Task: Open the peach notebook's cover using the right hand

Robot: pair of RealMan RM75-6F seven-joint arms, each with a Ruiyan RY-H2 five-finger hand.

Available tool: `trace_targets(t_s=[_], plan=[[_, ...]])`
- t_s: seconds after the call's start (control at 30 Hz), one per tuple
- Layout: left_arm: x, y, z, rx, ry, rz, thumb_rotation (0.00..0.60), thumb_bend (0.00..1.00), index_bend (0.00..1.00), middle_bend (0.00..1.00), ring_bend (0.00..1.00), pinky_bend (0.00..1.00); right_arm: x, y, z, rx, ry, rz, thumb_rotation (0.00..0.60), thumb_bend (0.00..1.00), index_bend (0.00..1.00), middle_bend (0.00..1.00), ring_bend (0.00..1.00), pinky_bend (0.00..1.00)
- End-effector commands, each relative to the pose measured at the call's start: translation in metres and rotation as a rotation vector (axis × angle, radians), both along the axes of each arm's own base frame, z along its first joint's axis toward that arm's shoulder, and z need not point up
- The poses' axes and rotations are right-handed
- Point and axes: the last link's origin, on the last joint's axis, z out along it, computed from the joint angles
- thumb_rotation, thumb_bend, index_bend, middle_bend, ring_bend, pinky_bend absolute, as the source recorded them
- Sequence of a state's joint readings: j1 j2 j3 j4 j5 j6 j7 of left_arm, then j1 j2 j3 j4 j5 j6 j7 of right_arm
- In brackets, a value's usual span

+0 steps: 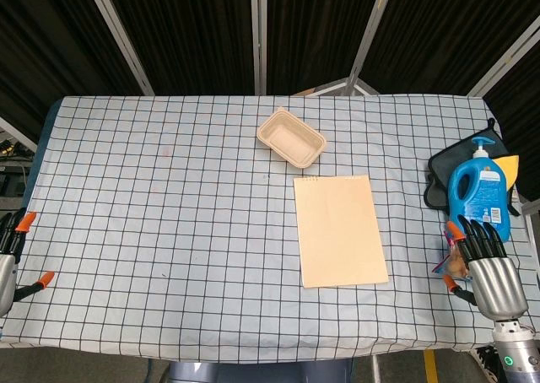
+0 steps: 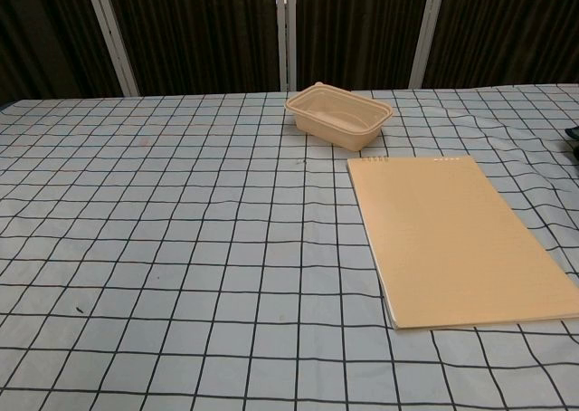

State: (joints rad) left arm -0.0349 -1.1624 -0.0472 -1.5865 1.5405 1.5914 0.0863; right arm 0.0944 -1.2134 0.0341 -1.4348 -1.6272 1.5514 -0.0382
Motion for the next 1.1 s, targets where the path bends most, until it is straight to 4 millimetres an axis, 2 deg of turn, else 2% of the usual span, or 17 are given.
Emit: trace_targets(t_s=[0.03,0.27,0.43,0.57,0.67,0.77,0.93,1.1], plan=[[0.000,0.000,0.000,0.001,0.000,-0.001,0.600,0.11,0.00,0.00,0.00,0.00,0.000,0.000,-0.001,0.004,0.000,0.002,0.600,0.15,0.00,0.00,0.00,0.00],[0.002,0.000,-0.001,-0.002,0.002,-0.006,0.600,0.11,0.00,0.00,0.00,0.00,0.004,0.004,-0.004,0.022,-0.015,0.016,0.600,0.15,0.00,0.00,0.00,0.00],[0.003,0.001,-0.001,-0.001,0.001,-0.010,0.600,0.11,0.00,0.00,0.00,0.00,0.009,0.007,-0.013,0.070,-0.019,0.024,0.600,0.15,0.00,0.00,0.00,0.00],[0.004,0.001,0.001,0.008,-0.011,-0.015,0.600,0.11,0.00,0.00,0.00,0.00,0.017,0.009,-0.034,0.135,0.004,0.038,0.600,0.15,0.00,0.00,0.00,0.00],[0.006,0.001,0.003,0.016,-0.016,-0.022,0.600,0.11,0.00,0.00,0.00,0.00,0.023,0.009,-0.061,0.220,0.022,0.047,0.600,0.15,0.00,0.00,0.00,0.00],[0.007,0.000,0.004,0.018,-0.018,-0.028,0.600,0.11,0.00,0.00,0.00,0.00,0.024,0.008,-0.077,0.264,0.036,0.041,0.600,0.15,0.00,0.00,0.00,0.00],[0.007,0.000,0.002,0.009,-0.013,-0.030,0.600,0.11,0.00,0.00,0.00,0.00,0.028,0.001,-0.097,0.292,0.039,0.035,0.600,0.19,0.00,0.00,0.00,0.00],[0.007,0.000,0.003,0.015,-0.016,-0.031,0.600,0.11,0.00,0.00,0.00,0.00,0.029,-0.009,-0.107,0.293,0.039,0.021,0.600,0.26,0.00,0.00,0.00,0.00]])
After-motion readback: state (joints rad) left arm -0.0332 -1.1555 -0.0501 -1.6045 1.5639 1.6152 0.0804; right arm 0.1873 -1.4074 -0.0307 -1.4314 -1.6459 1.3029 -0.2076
